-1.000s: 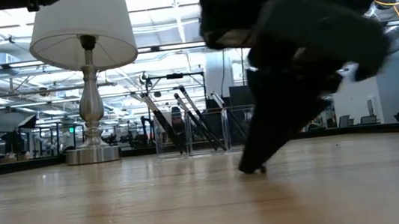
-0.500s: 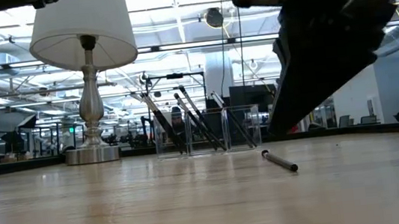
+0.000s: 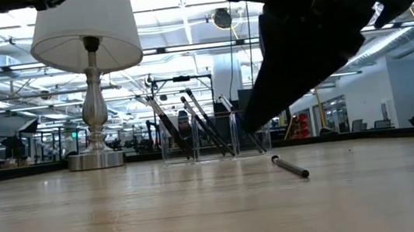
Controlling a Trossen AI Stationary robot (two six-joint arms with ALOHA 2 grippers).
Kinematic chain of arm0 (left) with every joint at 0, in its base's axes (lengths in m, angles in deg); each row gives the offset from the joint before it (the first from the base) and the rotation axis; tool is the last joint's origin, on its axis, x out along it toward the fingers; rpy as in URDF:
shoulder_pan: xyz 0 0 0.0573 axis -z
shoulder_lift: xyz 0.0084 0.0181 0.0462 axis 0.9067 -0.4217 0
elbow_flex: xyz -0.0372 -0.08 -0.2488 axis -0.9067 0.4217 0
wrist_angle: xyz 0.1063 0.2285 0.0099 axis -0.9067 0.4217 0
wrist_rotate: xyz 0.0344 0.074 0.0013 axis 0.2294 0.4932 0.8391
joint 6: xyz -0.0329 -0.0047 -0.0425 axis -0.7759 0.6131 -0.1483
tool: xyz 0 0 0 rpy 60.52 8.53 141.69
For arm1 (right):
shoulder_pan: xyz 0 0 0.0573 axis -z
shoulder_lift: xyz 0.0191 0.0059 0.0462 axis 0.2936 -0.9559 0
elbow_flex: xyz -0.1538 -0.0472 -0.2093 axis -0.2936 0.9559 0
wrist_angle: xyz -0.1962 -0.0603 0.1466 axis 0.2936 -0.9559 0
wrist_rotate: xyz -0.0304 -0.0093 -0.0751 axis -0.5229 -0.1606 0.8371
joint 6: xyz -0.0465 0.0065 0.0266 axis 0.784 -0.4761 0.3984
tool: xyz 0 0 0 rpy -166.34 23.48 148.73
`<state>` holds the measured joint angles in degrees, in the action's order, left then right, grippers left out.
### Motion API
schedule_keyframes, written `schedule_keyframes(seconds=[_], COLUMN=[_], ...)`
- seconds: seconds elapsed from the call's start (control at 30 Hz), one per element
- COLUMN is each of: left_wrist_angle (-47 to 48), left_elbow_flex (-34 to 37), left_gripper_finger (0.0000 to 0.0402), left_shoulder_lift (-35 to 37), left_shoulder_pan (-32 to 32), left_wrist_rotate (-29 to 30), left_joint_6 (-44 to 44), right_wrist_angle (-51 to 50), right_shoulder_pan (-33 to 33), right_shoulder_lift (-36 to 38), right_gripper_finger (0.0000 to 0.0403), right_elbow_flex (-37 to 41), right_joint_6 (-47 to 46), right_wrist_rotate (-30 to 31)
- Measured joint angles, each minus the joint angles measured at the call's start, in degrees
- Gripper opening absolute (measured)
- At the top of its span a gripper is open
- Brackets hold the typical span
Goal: Put items in baskets/containers
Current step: Put the brow brush into the transparent organizer
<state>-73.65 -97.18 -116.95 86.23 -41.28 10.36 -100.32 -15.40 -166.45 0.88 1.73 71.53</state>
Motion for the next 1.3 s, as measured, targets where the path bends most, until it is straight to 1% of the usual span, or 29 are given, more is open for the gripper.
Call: schedule_keyframes(seconds=[0.13, 0.37, 0.6, 0.67, 0.77, 1.0, 1.2, 1.3], left_wrist_angle=[0.4, 1.6, 1.5, 1.5, 1.5, 1.5, 1.4, 1.4], left_elbow_flex=[0.0, 0.0, 0.0, 0.0, 0.0, 0.0, 0.0, 0.0], left_gripper_finger=[0.0093, 0.0093, 0.0093, 0.0093, 0.0093, 0.0093, 0.0093, 0.0093], left_shoulder_lift=[0.0, 0.0, 0.0, 0.0, 0.0, 0.0, 0.0, 0.0], left_shoulder_pan=[0.0, 0.0, 0.0, 0.0, 0.0, 0.0, 0.0, 0.0], left_wrist_rotate=[0.0, 0.1, 0.1, 0.1, 0.1, 0.1, 0.1, 0.0], left_joint_6=[-0.8, -1.6, -1.8, -1.8, -1.6, -1.5, -1.5, -1.4], right_wrist_angle=[-1.1, -4.9, -2.3, -2.0, -2.1, -1.6, -2.1, -2.5], right_shoulder_pan=[0.3, -0.1, 0.1, 0.1, 0.0, -1.5, -2.4, -2.4], right_shoulder_lift=[-0.7, -0.7, -0.6, -0.6, -0.6, -0.5, -0.5, -0.5], right_gripper_finger=[0.0000, 0.0000, 0.0000, 0.0000, 0.0000, 0.0000, 0.0000, 0.0000], right_elbow_flex=[0.0, 0.0, 2.0, 2.3, 3.4, 5.5, 5.5, 5.5], right_joint_6=[-3.7, -7.6, -8.8, -10.4, -13.8, -19.8, -20.3, -20.5], right_wrist_rotate=[-3.0, -3.1, -3.1, -3.3, -5.6, -5.1, -5.0, -6.1])
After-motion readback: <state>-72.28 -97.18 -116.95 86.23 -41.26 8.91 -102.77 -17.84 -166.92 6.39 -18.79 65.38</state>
